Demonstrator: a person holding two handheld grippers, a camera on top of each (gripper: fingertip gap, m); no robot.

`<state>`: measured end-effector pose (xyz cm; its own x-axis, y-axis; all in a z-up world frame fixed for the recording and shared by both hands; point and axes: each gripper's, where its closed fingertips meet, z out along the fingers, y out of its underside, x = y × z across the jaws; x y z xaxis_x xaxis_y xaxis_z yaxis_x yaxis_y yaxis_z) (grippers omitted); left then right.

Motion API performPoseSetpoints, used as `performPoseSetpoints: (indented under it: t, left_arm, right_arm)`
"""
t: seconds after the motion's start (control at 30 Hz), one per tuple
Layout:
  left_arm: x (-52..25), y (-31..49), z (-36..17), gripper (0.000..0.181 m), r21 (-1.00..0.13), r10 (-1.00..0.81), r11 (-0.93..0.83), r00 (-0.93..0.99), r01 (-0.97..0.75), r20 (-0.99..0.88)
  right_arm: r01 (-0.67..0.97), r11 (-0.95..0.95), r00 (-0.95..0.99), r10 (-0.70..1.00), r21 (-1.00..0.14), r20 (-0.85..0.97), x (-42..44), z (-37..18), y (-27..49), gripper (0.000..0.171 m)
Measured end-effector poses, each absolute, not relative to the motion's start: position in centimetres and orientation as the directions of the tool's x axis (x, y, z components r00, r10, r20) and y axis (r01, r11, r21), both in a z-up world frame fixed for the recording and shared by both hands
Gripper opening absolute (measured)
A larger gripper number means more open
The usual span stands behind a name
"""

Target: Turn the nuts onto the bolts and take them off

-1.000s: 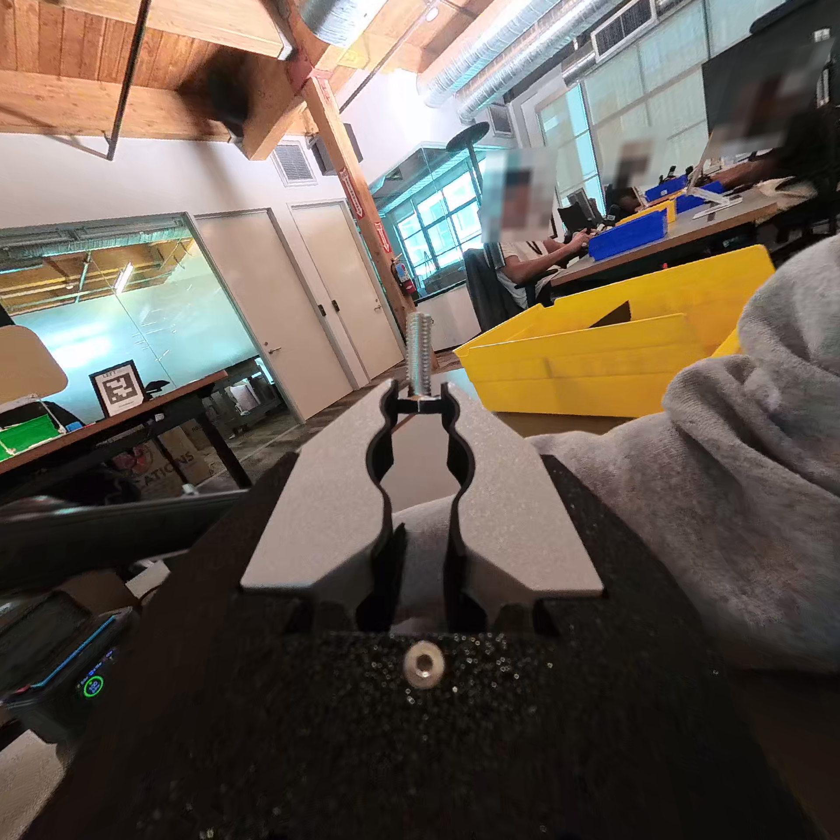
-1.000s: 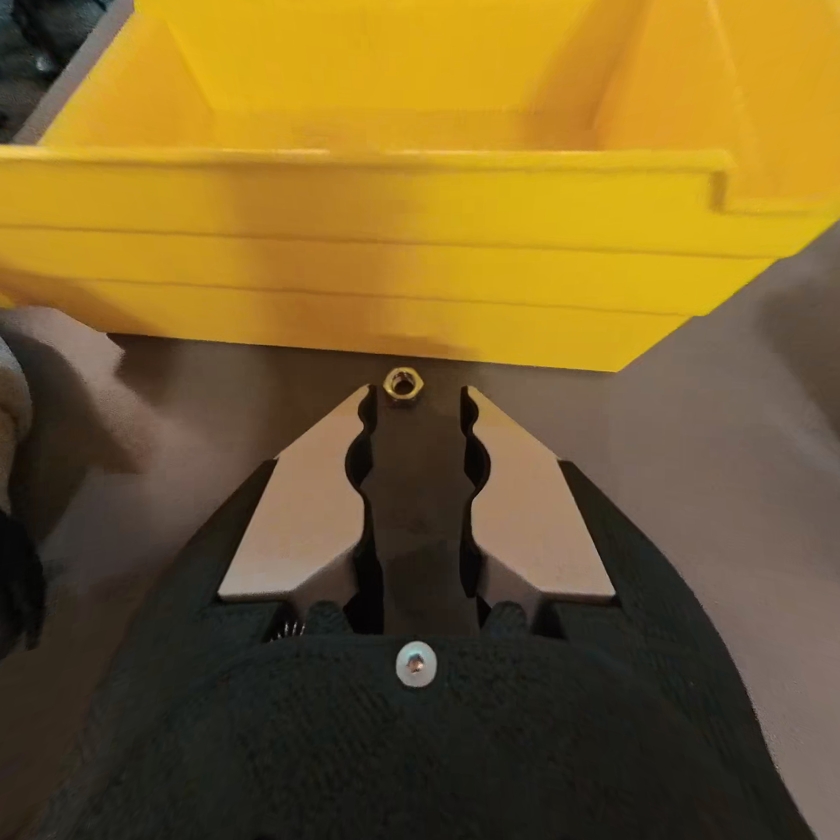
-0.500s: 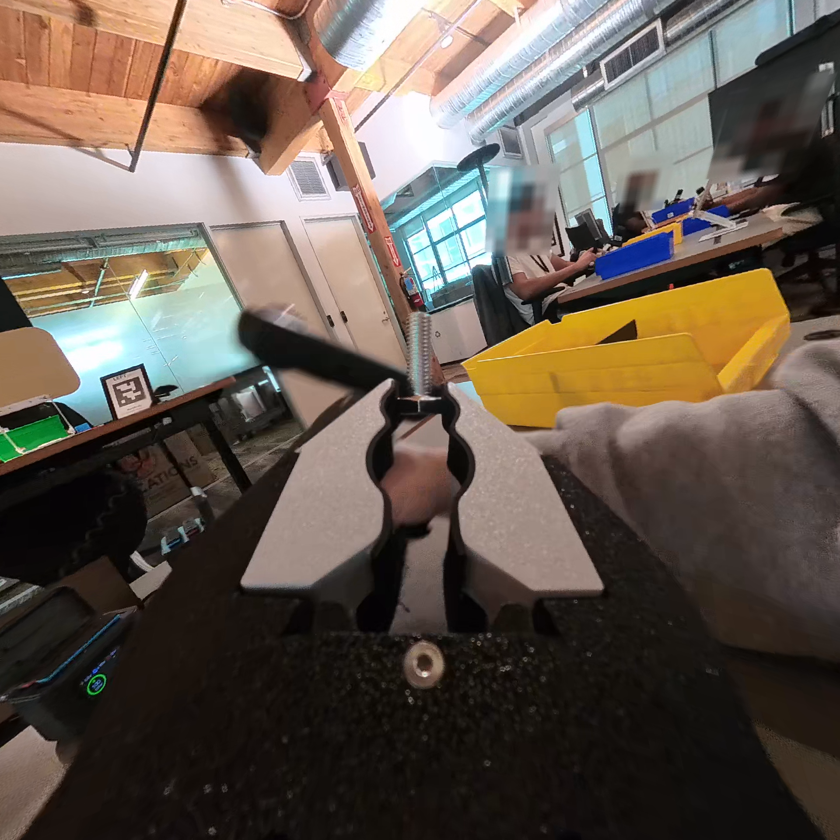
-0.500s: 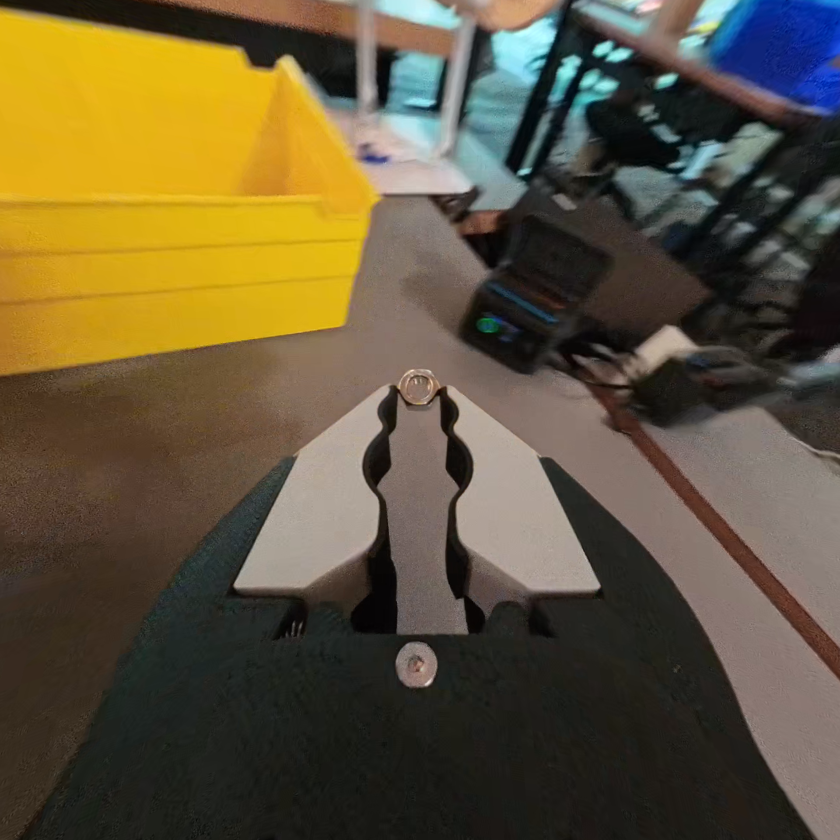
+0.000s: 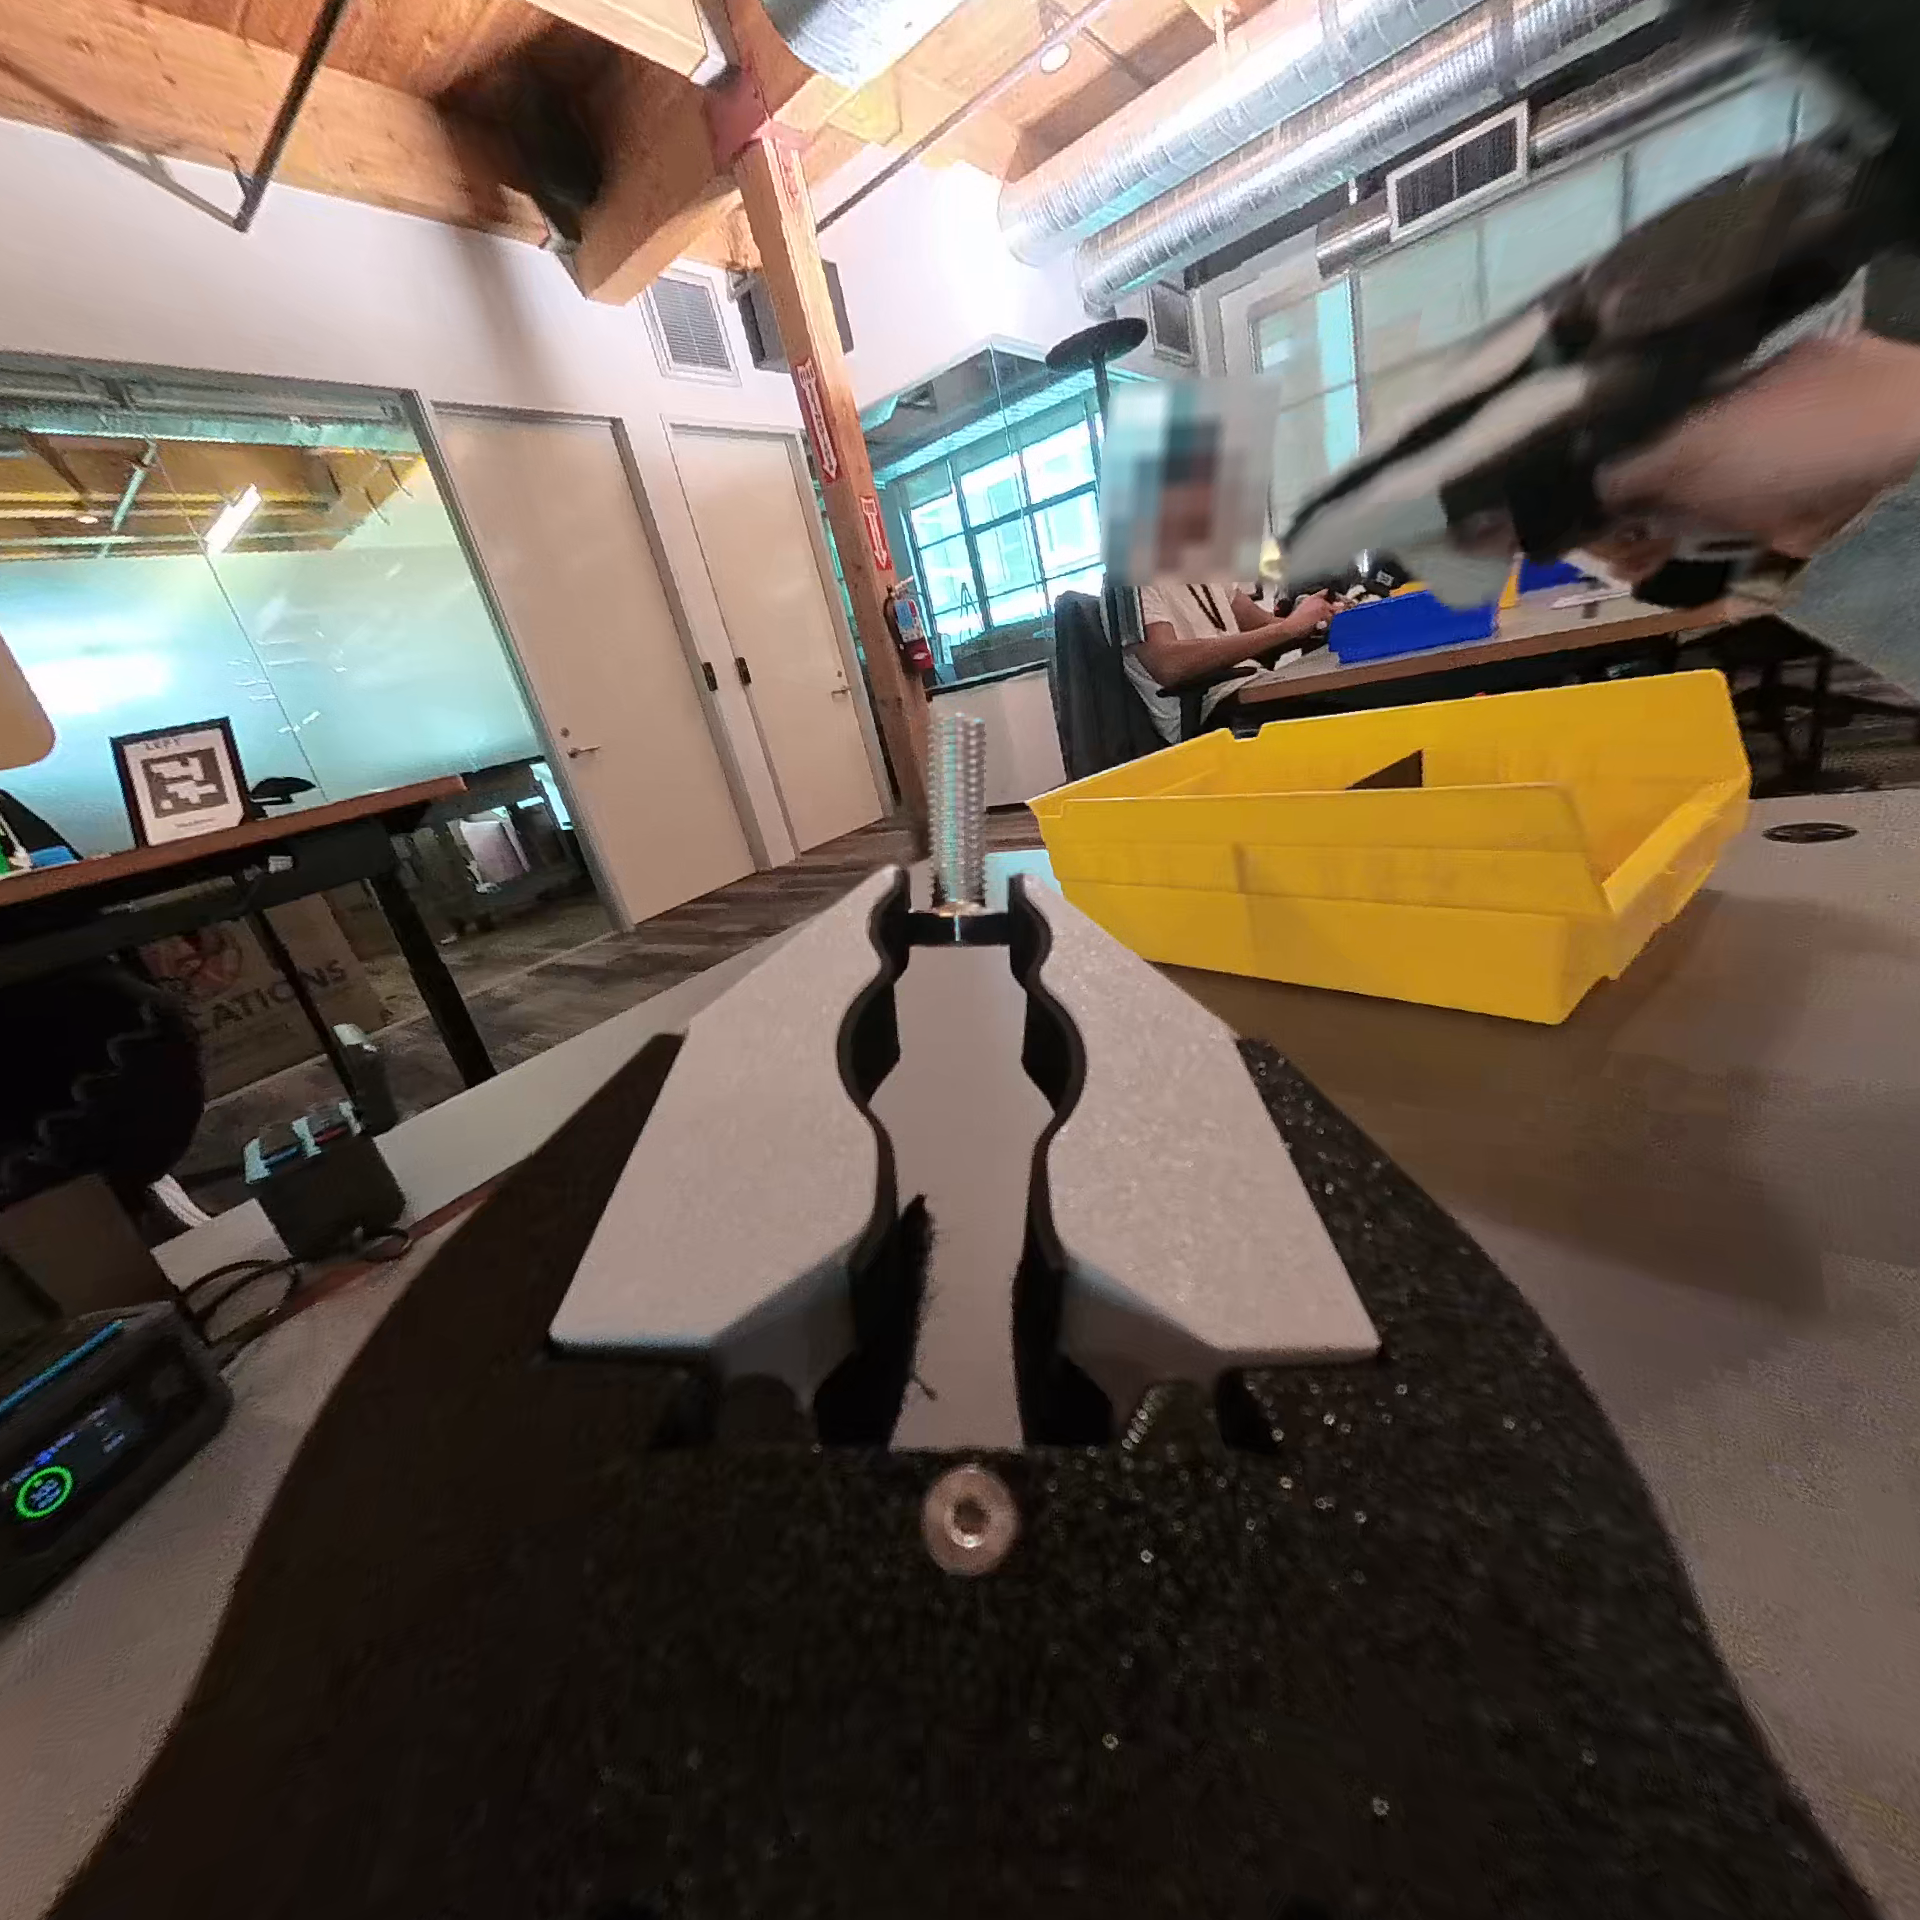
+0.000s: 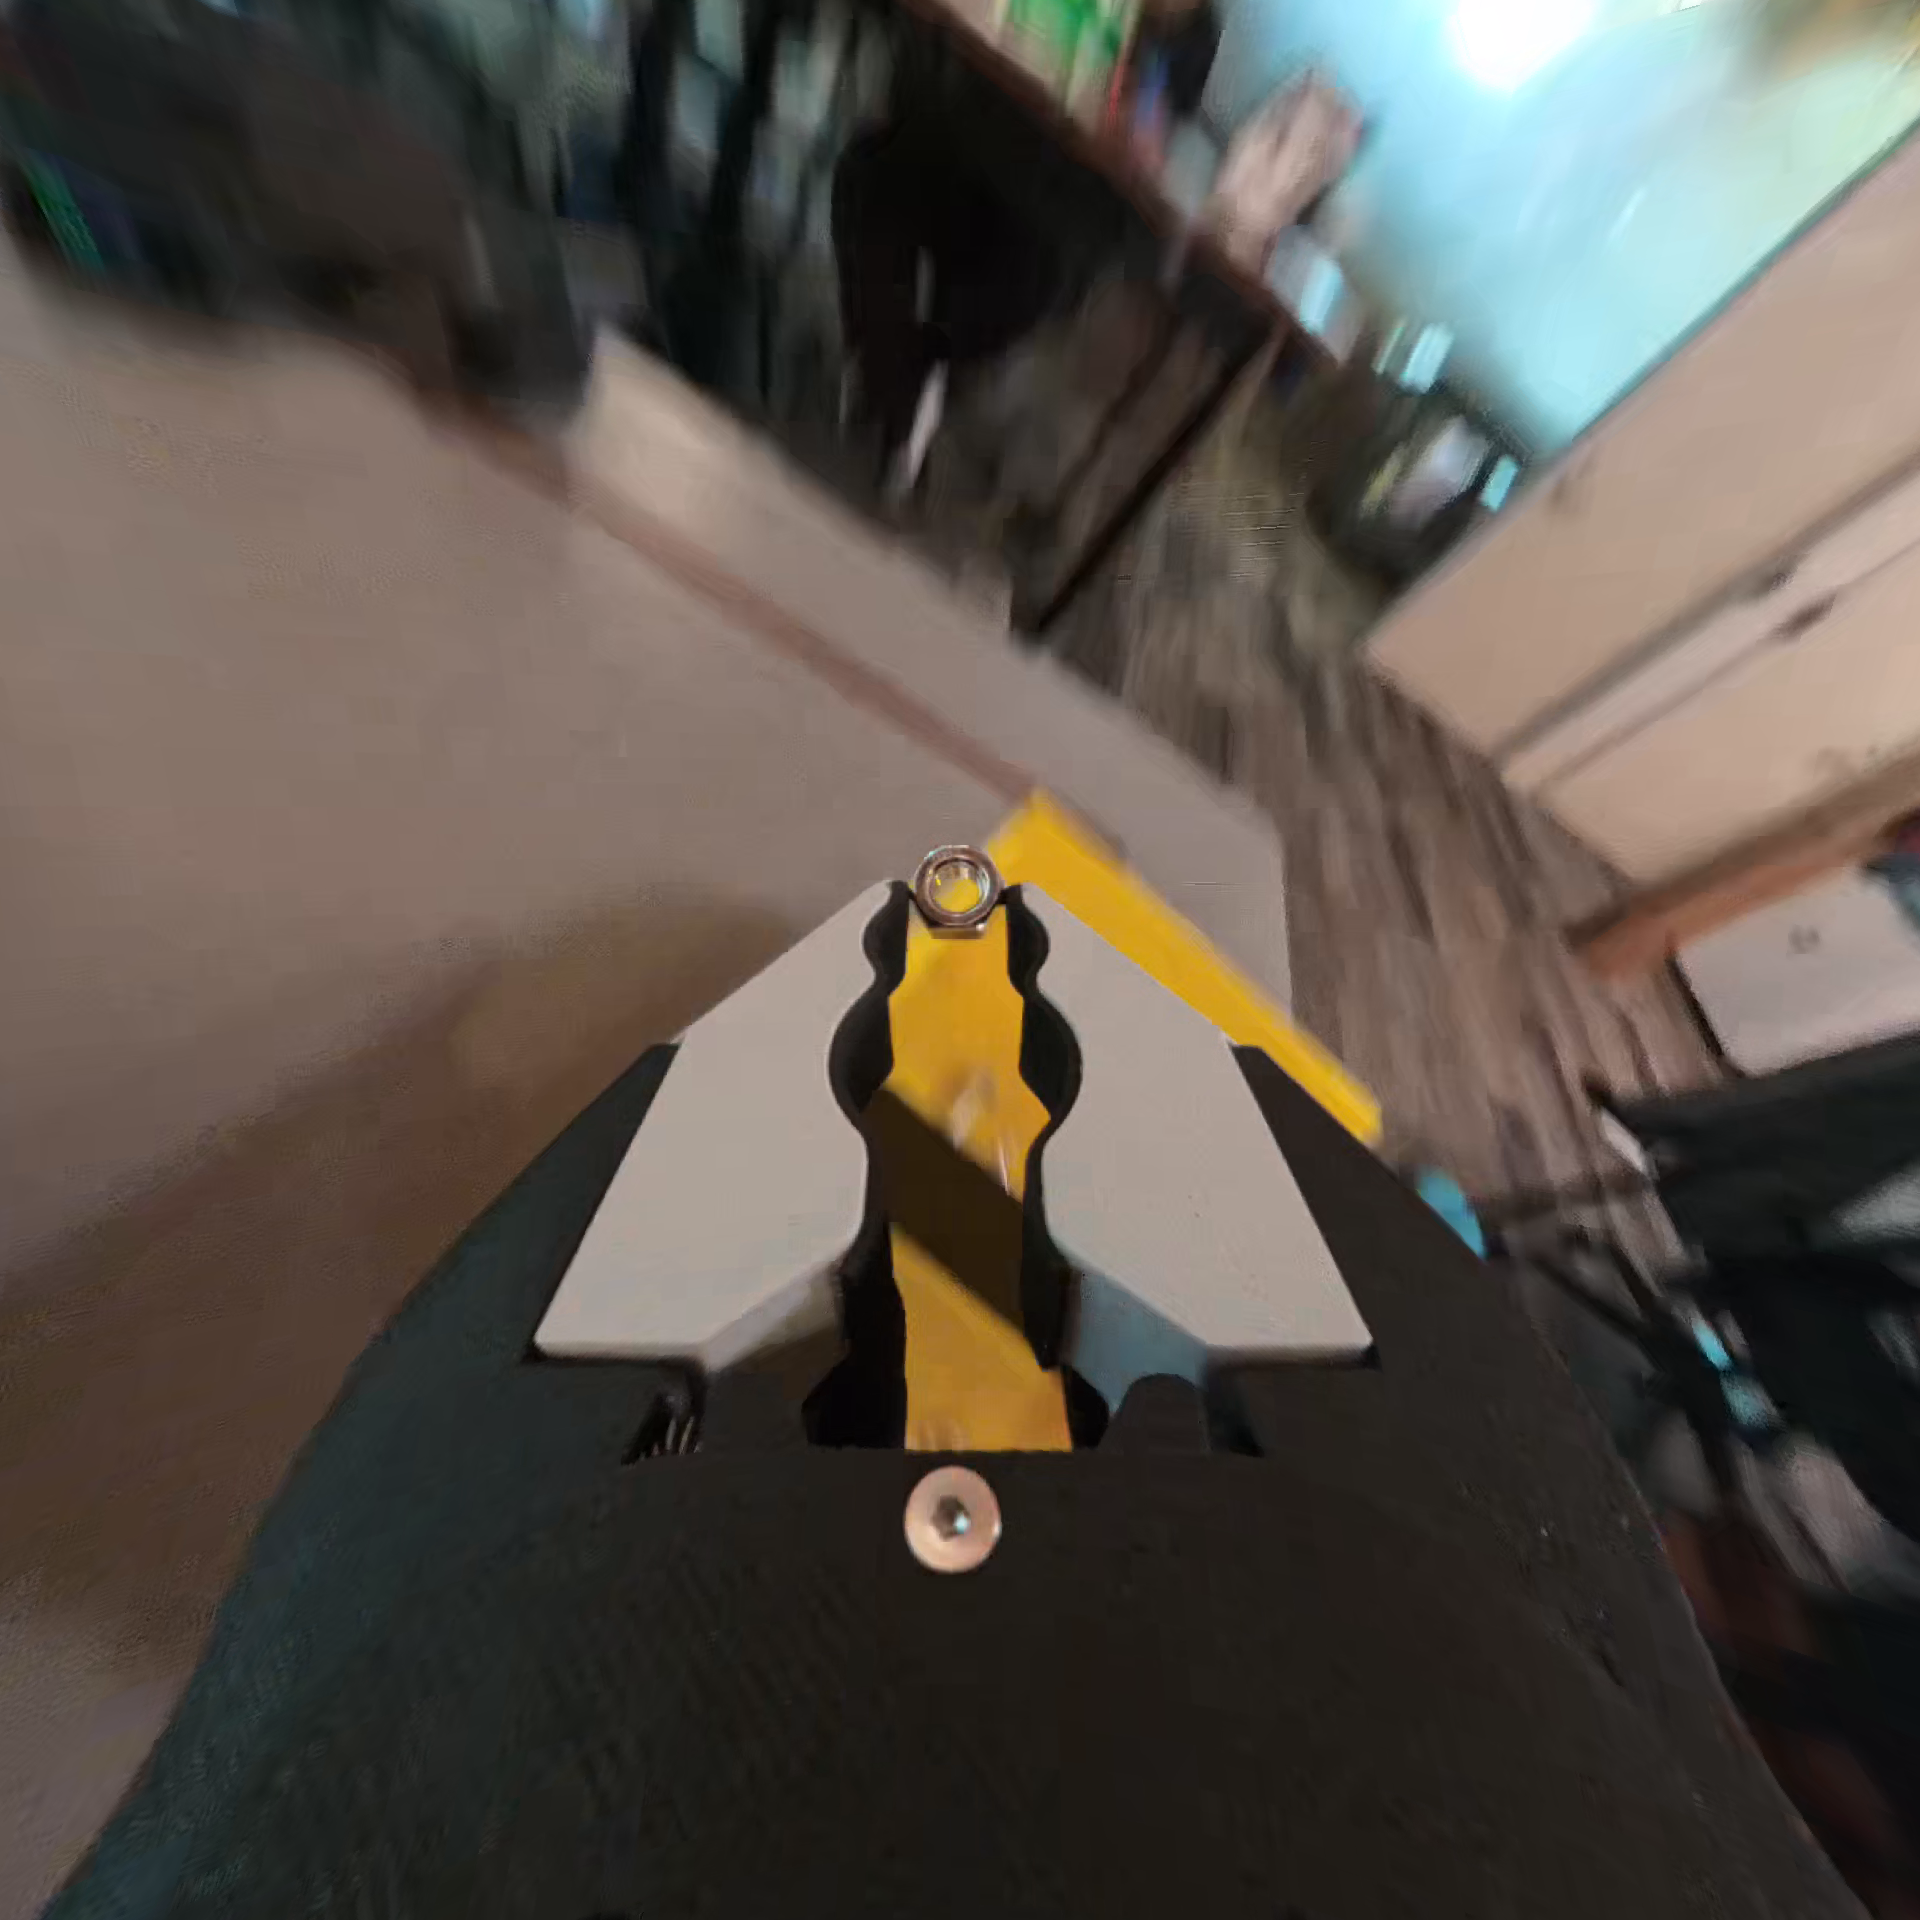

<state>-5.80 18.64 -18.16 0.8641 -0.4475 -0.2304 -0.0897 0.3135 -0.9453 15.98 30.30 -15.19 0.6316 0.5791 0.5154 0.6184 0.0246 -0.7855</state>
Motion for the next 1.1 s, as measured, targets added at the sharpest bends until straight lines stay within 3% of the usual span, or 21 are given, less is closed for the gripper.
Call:
performPoseSetpoints:
  t: [0.07,0.13,0.3,0.33,0.47,0.57,0.63,0.7,0.83,0.93,1.1]
  left_arm:
    - [-5.5,18.7,-18.4,0.016,-0.948,-0.458,0.304,0.858,-0.093,-0.231]
    - [-5.2,18.7,-18.5,0.016,-0.949,-0.473,0.299,0.85,-0.095,-0.234]
    - [-4.6,18.7,-19.0,0.016,-0.954,-0.499,0.28,0.833,-0.104,-0.237]
    - [-4.5,18.7,-19.1,0.016,-0.955,-0.504,0.276,0.831,-0.106,-0.238]
    - [-4.2,18.6,-19.4,0.016,-0.955,-0.512,0.272,0.824,-0.115,-0.245]
    - [-4.0,18.5,-19.3,0.016,-0.956,-0.521,0.274,0.819,-0.106,-0.24]
    - [-3.7,18.5,-19.4,0.016,-0.958,-0.535,0.268,0.812,-0.097,-0.232]
    - [-3.3,18.3,-19.5,0.016,-0.96,-0.551,0.266,0.803,-0.091,-0.229]
    - [-2.4,17.9,-19.8,0.016,-0.957,-0.585,0.27,0.773,-0.102,-0.247]
    - [-1.6,17.5,-20.0,0.016,-0.949,-0.606,0.285,0.741,-0.135,-0.288]
    - [-0.6,17.1,-20.6,0.016,-0.939,-0.62,0.29,0.711,-0.185,-0.332]
  right_arm:
    - [0.774,-0.198,0.547,0.686,-0.601,0.479,20.4,-21.9,31.0,0.017]
    - [0.829,-0.305,0.513,0.75,-0.469,0.418,23.1,-26.0,31.0,0.017]
    - [0.818,-0.399,0.53,0.803,-0.414,0.272,24.2,-30.1,31.6,0.017]
    - [0.81,-0.408,0.538,0.802,-0.421,0.258,24.2,-30.5,31.8,0.017]
    - [0.744,-0.376,0.623,0.689,-0.552,0.371,24.1,-27.1,33.1,0.051]
    - [0.615,-0.172,0.68,0.61,-0.77,0.407,19.8,-20.5,31.4,0.04]
    - [0.454,0.017,0.565,0.768,-0.891,0.303,12.7,-17.6,26.6,0.032]
    - [0.296,0.07,0.37,0.911,-0.953,0.181,6.7,-16.3,21.1,0.024]
    - [0.229,-0.01,0.158,0.987,-0.973,0.027,0.3,-17.5,16.3,0.026]
    - [0.209,-0.072,0.119,0.992,-0.975,-0.048,-1.7,-18.4,15.8,0.025]
    - [0.155,-0.144,0.048,0.989,-0.977,-0.138,-2.6,-18.8,15.4,0.008]
